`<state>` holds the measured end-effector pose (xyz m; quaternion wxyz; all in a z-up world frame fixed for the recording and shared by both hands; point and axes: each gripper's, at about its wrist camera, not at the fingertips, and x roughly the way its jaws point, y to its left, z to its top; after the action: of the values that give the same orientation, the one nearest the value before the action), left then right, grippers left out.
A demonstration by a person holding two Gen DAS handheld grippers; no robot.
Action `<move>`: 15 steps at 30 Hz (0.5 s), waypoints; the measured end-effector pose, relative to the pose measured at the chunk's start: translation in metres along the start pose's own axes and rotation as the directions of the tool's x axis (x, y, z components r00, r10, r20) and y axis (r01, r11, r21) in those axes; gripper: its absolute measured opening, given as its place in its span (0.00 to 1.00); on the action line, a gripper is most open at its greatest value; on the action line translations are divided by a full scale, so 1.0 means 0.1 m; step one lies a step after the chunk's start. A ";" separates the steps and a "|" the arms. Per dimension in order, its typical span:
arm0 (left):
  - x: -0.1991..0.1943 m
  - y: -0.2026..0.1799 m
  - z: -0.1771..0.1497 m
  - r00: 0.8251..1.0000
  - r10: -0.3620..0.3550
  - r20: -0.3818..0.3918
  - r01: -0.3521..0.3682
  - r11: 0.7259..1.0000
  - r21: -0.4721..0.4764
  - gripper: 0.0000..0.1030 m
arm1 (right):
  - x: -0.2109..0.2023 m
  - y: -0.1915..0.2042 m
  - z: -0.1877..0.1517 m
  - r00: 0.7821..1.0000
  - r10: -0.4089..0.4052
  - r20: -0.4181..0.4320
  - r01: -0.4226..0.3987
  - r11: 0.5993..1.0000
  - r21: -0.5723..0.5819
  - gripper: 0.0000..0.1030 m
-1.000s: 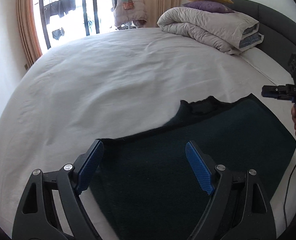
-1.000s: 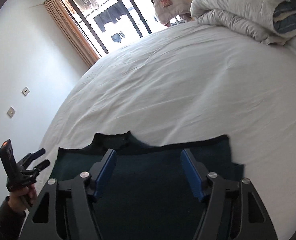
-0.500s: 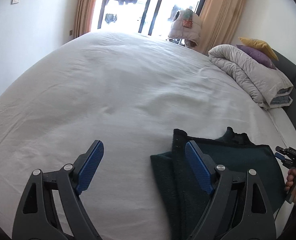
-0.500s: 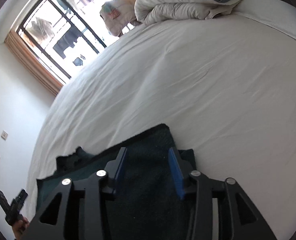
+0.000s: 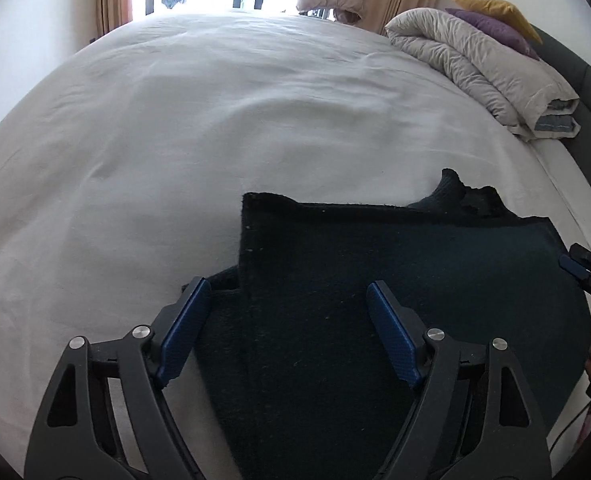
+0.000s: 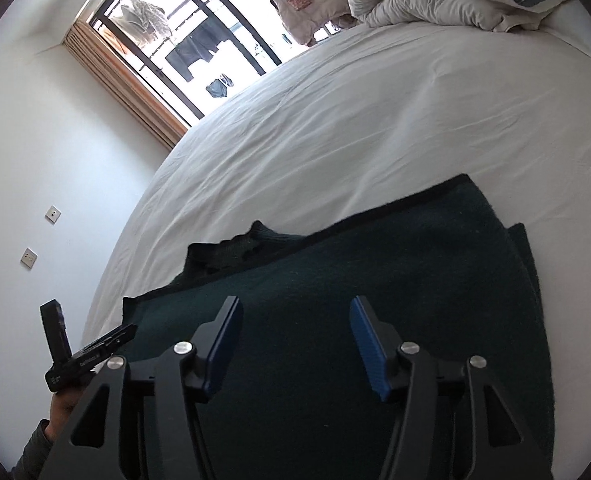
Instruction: Fold small clothes
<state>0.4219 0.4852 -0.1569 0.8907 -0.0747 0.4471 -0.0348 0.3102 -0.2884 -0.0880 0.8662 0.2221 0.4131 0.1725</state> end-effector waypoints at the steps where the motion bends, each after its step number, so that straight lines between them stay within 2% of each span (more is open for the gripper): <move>1: -0.02 0.00 -0.02 0.999 0.031 0.006 -0.031 0.999 0.021 0.75 | -0.02 -0.09 0.02 1.000 -0.014 0.013 0.014 1.000 0.026 0.60; 2: -0.04 0.02 -0.05 0.997 0.079 0.014 -0.080 0.996 0.030 0.75 | -0.05 -0.21 0.03 0.999 -0.033 0.033 0.031 0.997 0.067 0.61; 4: -0.08 0.20 -0.12 0.997 0.067 0.027 -0.066 0.997 -0.030 0.75 | -0.13 -0.43 0.02 0.996 -0.060 0.069 0.048 0.986 0.159 0.61; 6: -0.20 0.34 -0.09 0.994 0.089 0.061 -0.083 0.992 -0.095 0.75 | -0.23 -0.53 -0.01 0.990 -0.089 0.110 0.066 0.978 0.197 0.61; 8: -0.35 0.35 -0.01 0.991 0.019 0.132 -0.005 0.995 -0.104 0.75 | -0.26 -0.51 -0.05 0.990 -0.085 0.112 0.065 0.982 0.176 0.61; 10: -0.41 0.32 0.15 0.987 -0.004 0.159 0.018 0.997 -0.082 0.77 | -0.21 -0.41 -0.09 0.992 -0.083 0.097 0.070 0.989 0.133 0.62; 12: -0.32 0.24 0.29 0.993 0.013 0.118 -0.007 0.999 -0.050 0.84 | -0.18 -0.33 -0.11 0.992 -0.088 0.088 0.079 0.993 0.092 0.63; 15: 0.01 0.20 0.35 0.999 0.013 -0.038 -0.013 1.000 -0.005 0.85 | -0.16 -0.30 -0.13 0.995 -0.060 0.083 0.053 0.995 0.081 0.63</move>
<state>0.4501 0.5085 -0.1405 0.8819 -0.0735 0.4647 -0.0290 0.2934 -0.3179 -0.1011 0.8781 0.2513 0.3884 0.1219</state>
